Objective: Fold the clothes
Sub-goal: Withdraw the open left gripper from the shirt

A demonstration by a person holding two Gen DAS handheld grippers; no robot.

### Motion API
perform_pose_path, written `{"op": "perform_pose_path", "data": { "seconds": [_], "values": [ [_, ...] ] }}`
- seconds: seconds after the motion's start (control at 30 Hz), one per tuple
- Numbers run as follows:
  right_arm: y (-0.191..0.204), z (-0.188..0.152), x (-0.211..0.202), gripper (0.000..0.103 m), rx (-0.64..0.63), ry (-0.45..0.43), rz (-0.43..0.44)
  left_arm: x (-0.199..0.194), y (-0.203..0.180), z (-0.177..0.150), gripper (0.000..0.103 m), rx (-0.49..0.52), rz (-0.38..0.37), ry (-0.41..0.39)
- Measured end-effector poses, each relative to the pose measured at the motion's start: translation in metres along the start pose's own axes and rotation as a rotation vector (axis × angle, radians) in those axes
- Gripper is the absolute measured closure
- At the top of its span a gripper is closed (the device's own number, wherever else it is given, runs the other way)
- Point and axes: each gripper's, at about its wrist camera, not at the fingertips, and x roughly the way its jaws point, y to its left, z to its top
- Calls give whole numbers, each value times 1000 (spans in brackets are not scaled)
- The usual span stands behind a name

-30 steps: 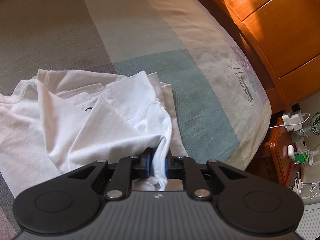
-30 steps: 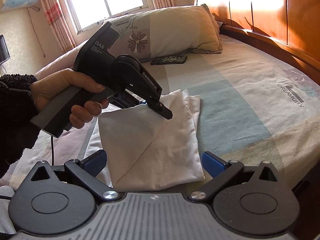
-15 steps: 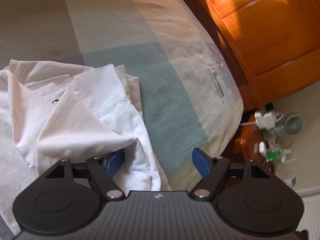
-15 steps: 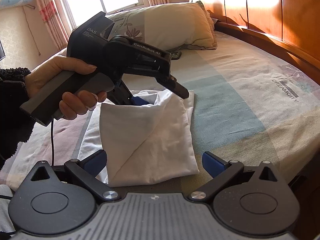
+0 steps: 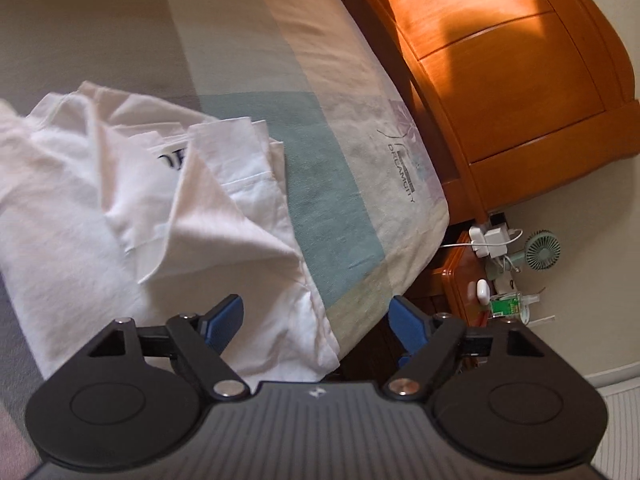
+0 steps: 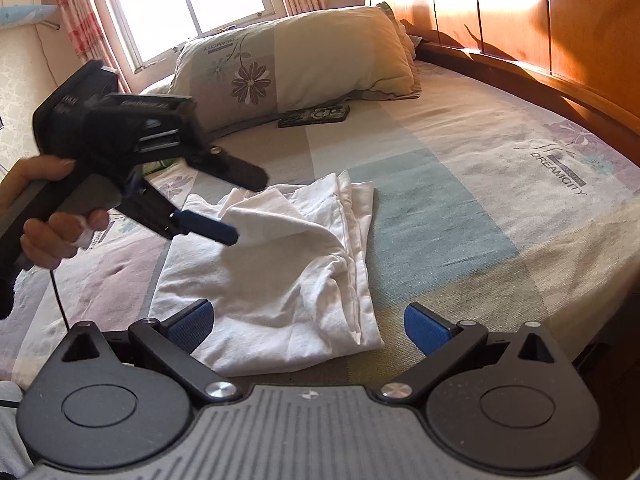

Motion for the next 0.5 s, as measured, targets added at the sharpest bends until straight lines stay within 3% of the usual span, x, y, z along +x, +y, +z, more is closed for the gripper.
{"op": "perform_pose_path", "data": {
  "seconds": [0.17,0.27,0.5],
  "values": [
    [1,1,7,0,4,4,14,0,36,2,23,-94,41,-40],
    [2,0,7,0,-5,7,11,10,38,17,23,-102,44,-37],
    [-7,0,11,0,12,19,-28,25,-24,67,23,63,-2,-125]
  ]
}}
